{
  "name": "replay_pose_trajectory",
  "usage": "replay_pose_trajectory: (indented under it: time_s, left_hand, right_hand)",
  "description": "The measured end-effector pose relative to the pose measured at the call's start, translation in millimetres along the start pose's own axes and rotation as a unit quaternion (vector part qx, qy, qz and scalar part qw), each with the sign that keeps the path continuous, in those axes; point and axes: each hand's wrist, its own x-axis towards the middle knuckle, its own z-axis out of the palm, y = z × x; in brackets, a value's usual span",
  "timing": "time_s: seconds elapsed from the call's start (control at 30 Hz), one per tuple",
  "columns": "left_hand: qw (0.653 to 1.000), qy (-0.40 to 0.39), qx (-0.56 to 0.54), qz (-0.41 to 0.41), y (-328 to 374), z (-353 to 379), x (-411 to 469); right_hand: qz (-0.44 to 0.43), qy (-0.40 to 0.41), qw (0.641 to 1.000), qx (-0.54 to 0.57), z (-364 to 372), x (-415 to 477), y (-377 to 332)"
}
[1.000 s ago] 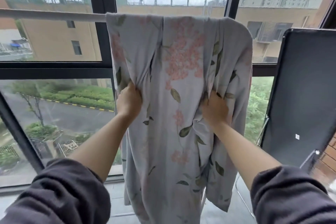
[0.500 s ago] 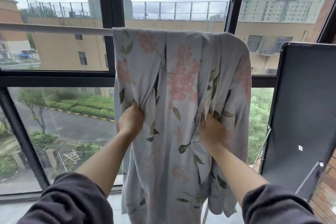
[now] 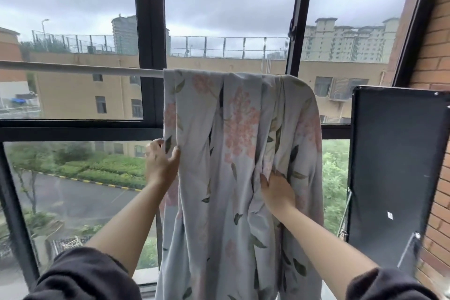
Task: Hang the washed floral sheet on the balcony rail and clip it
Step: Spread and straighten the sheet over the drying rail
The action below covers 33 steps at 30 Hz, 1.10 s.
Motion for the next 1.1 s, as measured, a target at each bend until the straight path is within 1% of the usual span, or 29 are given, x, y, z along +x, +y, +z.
replay_pose_trajectory:
  time_s: [0.07,0.1,0.13,0.23,0.27,0.3,0.33,0.4,0.47,0.5,0.53,0.6,0.63,0.67,0.7,0.73,0.8,0.93,1.03,1.1]
  left_hand:
    - [0.994,-0.053,-0.075,-0.051,1,2,13]
    - [0.994,-0.064,-0.078,-0.051,1,2,18]
    - [0.996,-0.062,-0.055,-0.034,2,2,22]
    - [0.999,-0.021,0.028,0.039,8,-3,31]
    - [0.998,-0.007,0.032,0.050,10,-5,35]
    - [0.998,-0.002,0.026,0.051,11,-6,39]
    - [0.999,-0.008,0.007,0.049,13,-7,44]
    - [0.994,-0.059,-0.082,0.036,14,-10,60]
    - [0.976,-0.131,-0.172,0.037,18,-15,72]
    - [0.964,-0.167,-0.202,0.046,20,-18,76]
    - [0.953,-0.197,-0.221,0.058,21,-20,80]
    - [0.937,-0.242,-0.241,0.070,24,-24,85]
    - [0.933,-0.257,-0.241,0.072,24,-26,87]
    - [0.932,-0.263,-0.240,0.074,23,-27,89]
    - [0.933,-0.260,-0.237,0.073,21,-30,92]
    - [0.935,-0.254,-0.237,0.069,18,-31,94]
    - [0.939,-0.232,-0.251,0.041,9,-37,99]
    - [0.930,-0.217,-0.298,0.010,-6,-47,112]
    - [0.919,-0.237,-0.316,0.003,-1,-50,117]
    - [0.897,-0.269,-0.349,-0.007,1,-51,121]
  right_hand:
    - [-0.012,0.006,1.000,0.012,-2,1,-2]
    - [-0.024,0.020,0.999,0.020,-4,1,-4]
    - [-0.038,0.049,0.997,0.036,-6,2,-8]
    - [-0.083,0.185,0.977,0.071,-17,11,-28]
    - [-0.097,0.219,0.969,0.063,-20,15,-37]
    - [-0.112,0.236,0.964,0.056,-23,21,-46]
    - [-0.130,0.235,0.962,0.057,-26,26,-57]
    - [-0.149,0.179,0.967,0.104,-28,39,-86]
    - [-0.124,0.116,0.970,0.176,-28,51,-115]
    - [-0.108,0.108,0.970,0.191,-29,57,-129]
    - [-0.108,0.118,0.970,0.184,-28,61,-141]
    - [-0.147,0.139,0.968,0.151,-25,65,-164]
    - [-0.157,0.119,0.968,0.156,-22,67,-175]
    - [-0.152,0.089,0.969,0.176,-19,68,-184]
    - [-0.130,0.060,0.969,0.202,-13,72,-192]
    - [-0.102,0.047,0.967,0.229,-10,75,-195]
    - [-0.056,0.070,0.957,0.276,-6,80,-197]
    - [0.010,0.114,0.915,0.386,-9,83,-194]
    - [0.012,0.137,0.902,0.410,-13,91,-198]
    - [0.001,0.156,0.904,0.397,-19,96,-199]
